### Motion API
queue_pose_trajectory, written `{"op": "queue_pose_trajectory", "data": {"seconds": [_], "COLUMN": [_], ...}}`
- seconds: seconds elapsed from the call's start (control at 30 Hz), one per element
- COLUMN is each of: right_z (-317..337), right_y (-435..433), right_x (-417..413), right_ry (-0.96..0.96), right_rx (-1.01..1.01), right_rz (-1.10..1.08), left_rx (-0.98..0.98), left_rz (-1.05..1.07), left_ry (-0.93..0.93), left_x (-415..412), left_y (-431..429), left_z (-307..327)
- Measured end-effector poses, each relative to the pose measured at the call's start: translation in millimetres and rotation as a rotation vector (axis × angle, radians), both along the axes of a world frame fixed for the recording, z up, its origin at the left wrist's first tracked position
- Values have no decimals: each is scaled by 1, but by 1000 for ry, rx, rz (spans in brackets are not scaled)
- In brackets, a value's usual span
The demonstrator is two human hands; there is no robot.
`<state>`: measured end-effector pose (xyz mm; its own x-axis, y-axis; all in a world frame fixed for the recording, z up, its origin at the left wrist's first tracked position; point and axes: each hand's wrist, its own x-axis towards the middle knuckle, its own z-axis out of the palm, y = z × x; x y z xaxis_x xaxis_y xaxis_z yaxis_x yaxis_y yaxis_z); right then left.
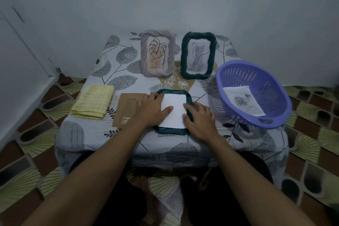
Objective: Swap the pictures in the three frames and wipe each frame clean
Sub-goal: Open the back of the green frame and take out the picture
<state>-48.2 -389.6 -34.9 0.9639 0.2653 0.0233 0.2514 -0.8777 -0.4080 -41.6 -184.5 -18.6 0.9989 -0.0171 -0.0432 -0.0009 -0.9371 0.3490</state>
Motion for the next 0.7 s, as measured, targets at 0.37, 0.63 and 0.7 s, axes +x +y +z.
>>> {"op": "queue_pose_trajectory", "data": {"seconds": [0.37, 0.63, 0.7], "right_z": [-4, -3, -3], "right_y": [3, 3, 3], "right_x": [1, 0, 0], "right_ry": [-52, -41, -42], "right_rx": [-46, -49, -53], "right_rz": [-11, -9, -8], "left_rx": [193, 193, 173], "left_rz": [-26, -14, -14], "left_ry": [-63, 25, 19], "left_x": [10, 13, 13], "left_y": [-3, 1, 2], "left_z": [-2, -1, 0]}}
